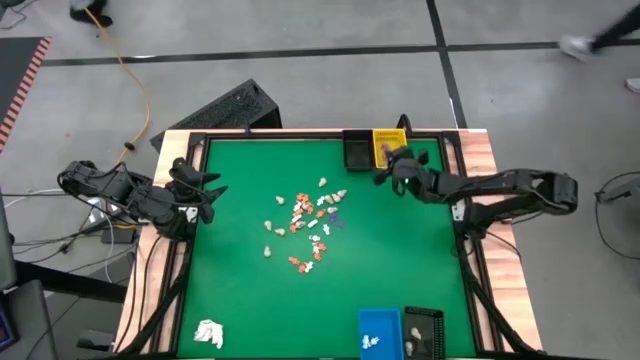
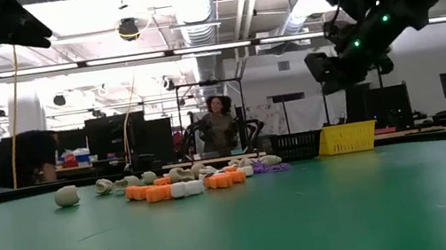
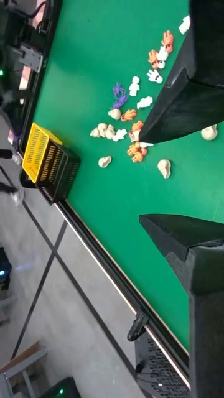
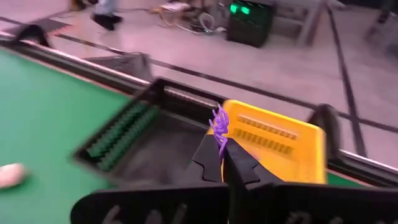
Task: Sort Halloween decoration
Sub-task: Put the violet spider toy into the yellow basket
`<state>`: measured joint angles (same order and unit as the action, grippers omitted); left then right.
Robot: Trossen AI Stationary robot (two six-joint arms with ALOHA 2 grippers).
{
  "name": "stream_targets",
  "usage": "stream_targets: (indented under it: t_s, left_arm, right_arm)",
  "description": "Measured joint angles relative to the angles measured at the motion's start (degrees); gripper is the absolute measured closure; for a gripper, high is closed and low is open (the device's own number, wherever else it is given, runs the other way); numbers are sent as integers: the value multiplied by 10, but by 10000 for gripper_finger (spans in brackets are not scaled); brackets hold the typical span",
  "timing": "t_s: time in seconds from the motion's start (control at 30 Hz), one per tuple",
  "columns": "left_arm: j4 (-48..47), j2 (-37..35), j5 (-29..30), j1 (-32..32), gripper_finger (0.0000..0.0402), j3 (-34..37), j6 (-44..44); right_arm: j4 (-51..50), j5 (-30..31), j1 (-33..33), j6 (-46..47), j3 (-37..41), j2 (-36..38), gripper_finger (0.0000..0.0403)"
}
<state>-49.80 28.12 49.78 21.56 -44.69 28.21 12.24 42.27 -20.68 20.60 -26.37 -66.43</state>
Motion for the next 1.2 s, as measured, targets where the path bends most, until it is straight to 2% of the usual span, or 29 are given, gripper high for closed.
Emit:
stream_targets:
  t_s: [0.2, 0.3, 0.5, 0.6, 0.7, 0.8, 0.93, 1.07, 1.2]
  left_arm:
    - [0, 0, -6, 0, 213, 0, 0]
    - [0, 0, -12, 0, 213, 0, 1]
    - [0, 0, -12, 0, 213, 0, 1]
    - [0, 0, -16, 0, 213, 0, 1]
    - [0, 0, -20, 0, 213, 0, 1]
    - [0, 0, -20, 0, 213, 0, 1]
    - [0, 0, -20, 0, 213, 0, -5]
    - [0, 0, -20, 0, 213, 0, -5]
    - [0, 0, -20, 0, 213, 0, -5]
  right_arm:
    - [-1, -110, -78, 26, 0, -4, 360]
    - [-5, -133, -102, 34, 0, -4, 329]
    - [2, -150, -118, 34, 0, -3, 288]
    - [17, -211, -108, 20, 0, -3, 279]
    - [37, -313, -79, -19, 0, -3, 276]
    - [31, -366, -30, -39, 0, -5, 277]
    - [50, -372, 62, -58, 0, -27, 280]
    - [113, -358, 146, -57, -1, -77, 280]
    - [197, -287, 207, -42, -2, -148, 280]
